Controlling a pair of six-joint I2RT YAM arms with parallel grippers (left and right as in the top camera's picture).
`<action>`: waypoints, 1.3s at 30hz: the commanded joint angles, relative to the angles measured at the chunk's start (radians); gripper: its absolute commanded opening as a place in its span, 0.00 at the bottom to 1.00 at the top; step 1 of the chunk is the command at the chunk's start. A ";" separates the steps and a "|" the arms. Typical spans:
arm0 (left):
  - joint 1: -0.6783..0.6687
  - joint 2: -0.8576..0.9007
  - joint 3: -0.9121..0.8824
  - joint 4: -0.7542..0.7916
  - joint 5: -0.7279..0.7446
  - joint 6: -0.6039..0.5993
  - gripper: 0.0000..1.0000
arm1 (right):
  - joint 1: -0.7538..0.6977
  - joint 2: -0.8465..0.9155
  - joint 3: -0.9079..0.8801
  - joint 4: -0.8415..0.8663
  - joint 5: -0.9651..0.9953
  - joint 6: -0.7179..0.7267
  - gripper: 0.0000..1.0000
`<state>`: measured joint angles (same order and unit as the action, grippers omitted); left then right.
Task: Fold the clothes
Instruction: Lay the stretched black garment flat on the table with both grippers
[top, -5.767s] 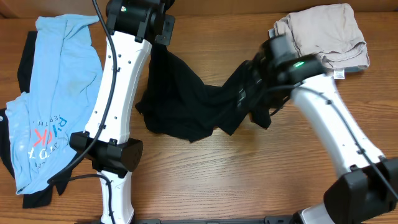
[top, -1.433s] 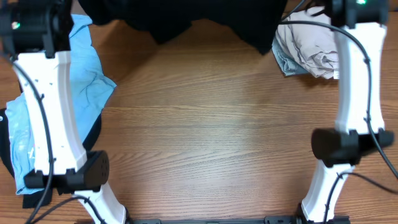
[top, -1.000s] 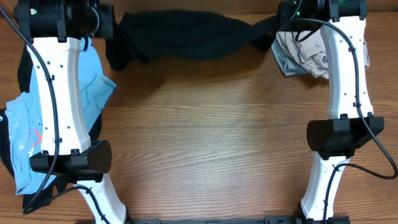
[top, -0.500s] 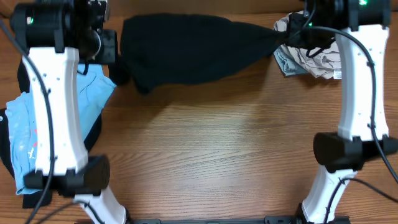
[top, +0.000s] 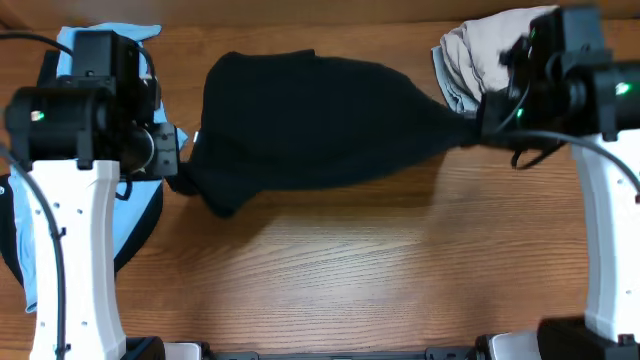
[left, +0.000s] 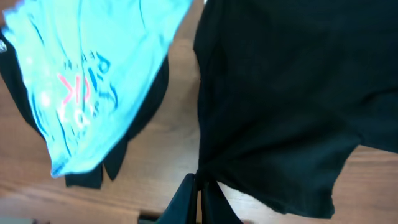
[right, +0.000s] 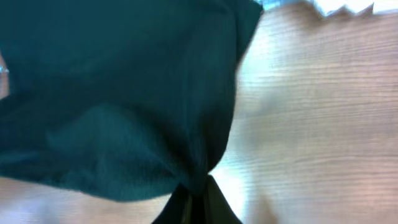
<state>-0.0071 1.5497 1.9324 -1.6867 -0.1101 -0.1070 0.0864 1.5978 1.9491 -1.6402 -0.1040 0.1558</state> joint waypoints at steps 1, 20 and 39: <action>0.000 -0.063 -0.070 0.000 -0.025 -0.042 0.04 | -0.001 -0.135 -0.190 0.037 0.013 0.057 0.04; 0.000 -0.187 -0.586 0.116 0.084 -0.238 0.04 | -0.001 -0.359 -0.869 0.166 -0.080 0.295 0.04; 0.000 -0.459 -0.702 0.151 0.009 -0.346 0.04 | -0.001 -0.556 -0.909 0.129 -0.113 0.371 0.04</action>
<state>-0.0071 1.0969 1.2385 -1.5600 -0.0502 -0.4286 0.0864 1.0515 1.0412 -1.5379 -0.2211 0.5129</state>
